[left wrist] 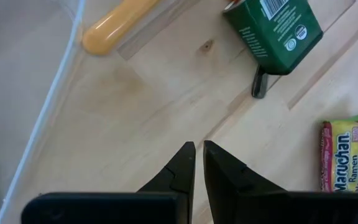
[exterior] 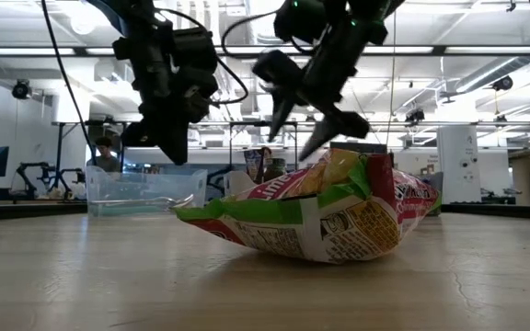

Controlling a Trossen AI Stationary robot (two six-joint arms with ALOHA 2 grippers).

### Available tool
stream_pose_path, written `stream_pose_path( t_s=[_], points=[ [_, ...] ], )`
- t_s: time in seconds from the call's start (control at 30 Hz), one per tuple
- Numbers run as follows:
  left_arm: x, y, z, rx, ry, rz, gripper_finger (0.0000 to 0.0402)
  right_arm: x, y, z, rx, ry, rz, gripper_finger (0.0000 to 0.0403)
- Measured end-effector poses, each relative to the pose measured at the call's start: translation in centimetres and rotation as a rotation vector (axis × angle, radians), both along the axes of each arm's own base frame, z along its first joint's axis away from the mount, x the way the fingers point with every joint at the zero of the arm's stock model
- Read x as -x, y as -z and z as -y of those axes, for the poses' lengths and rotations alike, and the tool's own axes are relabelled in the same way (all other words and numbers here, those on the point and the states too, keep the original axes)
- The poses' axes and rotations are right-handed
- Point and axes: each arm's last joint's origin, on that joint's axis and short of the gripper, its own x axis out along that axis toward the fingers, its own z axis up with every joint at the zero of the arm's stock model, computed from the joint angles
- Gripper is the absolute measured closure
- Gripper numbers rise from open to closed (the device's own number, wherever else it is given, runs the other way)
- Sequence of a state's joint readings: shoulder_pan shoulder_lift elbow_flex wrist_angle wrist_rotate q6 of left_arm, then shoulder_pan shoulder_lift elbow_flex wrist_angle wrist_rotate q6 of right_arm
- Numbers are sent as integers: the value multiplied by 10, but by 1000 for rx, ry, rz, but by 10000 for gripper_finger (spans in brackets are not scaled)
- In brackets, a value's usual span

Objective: Pick & Place Food Item
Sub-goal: Put the black seasoning can into the white bin

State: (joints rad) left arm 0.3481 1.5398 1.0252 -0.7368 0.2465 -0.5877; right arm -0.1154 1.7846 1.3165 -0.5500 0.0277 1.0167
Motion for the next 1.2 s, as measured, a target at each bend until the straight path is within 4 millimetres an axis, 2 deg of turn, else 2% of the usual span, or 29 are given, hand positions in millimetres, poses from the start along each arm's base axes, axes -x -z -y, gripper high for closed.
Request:
stream_pose_path(
  t_s=[0.2, 0.43, 0.6, 0.8, 1.03, 1.2],
  points=[
    [6, -5, -2, -42, 11, -12, 366, -8, -18, 0, 79, -12, 58, 133],
    [27, -39, 3, -160, 44, 66, 366, -9, -19, 1, 73, 38, 71, 133],
    [42, -52, 8, -192, 52, 120, 366, -8, -17, 5, 14, 132, 74, 133],
    [54, -49, 13, -194, 52, 126, 366, -7, -16, 5, -6, 112, 72, 117],
    [61, -35, 16, -176, 55, 86, 366, -11, -6, 5, -25, 125, 47, 13],
    [62, -33, 16, -169, 58, 75, 366, -17, 1, 2, -83, 166, 67, 27]
  ],
)
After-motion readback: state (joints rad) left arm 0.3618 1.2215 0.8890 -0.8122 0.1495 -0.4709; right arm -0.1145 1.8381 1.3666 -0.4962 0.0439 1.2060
